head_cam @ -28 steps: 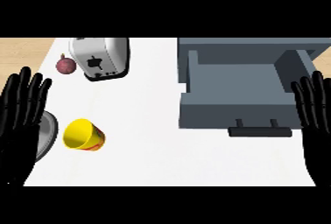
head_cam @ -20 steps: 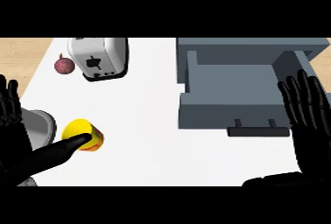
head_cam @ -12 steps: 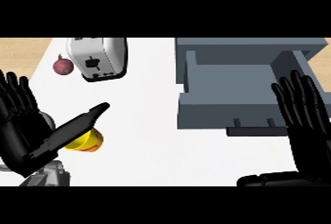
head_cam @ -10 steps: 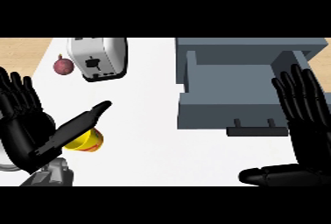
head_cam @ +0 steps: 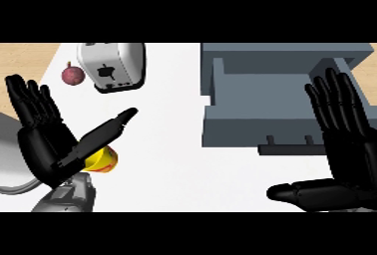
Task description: Pick up the cup, place it into the drawer and close the drawer
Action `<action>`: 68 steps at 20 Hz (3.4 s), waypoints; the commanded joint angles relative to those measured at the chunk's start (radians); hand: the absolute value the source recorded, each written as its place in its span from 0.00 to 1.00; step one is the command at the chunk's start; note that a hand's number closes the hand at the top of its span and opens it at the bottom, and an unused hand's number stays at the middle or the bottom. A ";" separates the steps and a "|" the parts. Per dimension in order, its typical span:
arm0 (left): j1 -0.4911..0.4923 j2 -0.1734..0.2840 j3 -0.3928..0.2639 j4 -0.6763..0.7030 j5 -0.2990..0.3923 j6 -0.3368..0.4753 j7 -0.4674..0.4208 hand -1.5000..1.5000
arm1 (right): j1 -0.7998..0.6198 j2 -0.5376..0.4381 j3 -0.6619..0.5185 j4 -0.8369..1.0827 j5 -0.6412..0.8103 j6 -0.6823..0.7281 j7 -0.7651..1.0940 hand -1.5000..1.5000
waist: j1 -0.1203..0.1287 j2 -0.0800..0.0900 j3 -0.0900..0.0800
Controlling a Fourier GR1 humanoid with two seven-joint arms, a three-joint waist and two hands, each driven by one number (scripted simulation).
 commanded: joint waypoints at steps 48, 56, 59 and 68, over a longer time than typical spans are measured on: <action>0.234 0.017 0.212 0.614 0.707 -0.180 -0.788 0.00 | -0.050 -0.070 -0.117 -0.136 -0.113 0.048 0.196 0.00 | -0.001 0.000 0.000; 0.162 0.011 0.243 0.767 0.717 -0.191 -0.867 0.00 | 0.026 -0.025 -0.064 -0.118 -0.079 0.068 0.098 0.00 | -0.002 0.000 0.000; 0.166 0.000 0.262 0.902 0.789 -0.278 -1.024 0.00 | 0.028 0.019 0.004 -0.066 -0.011 0.053 0.042 0.00 | -0.001 0.001 -0.001; 0.075 0.031 0.313 1.012 0.788 -0.378 -1.040 0.00 | -0.072 0.002 -0.044 -0.053 -0.027 0.010 0.121 0.00 | 0.000 0.001 0.000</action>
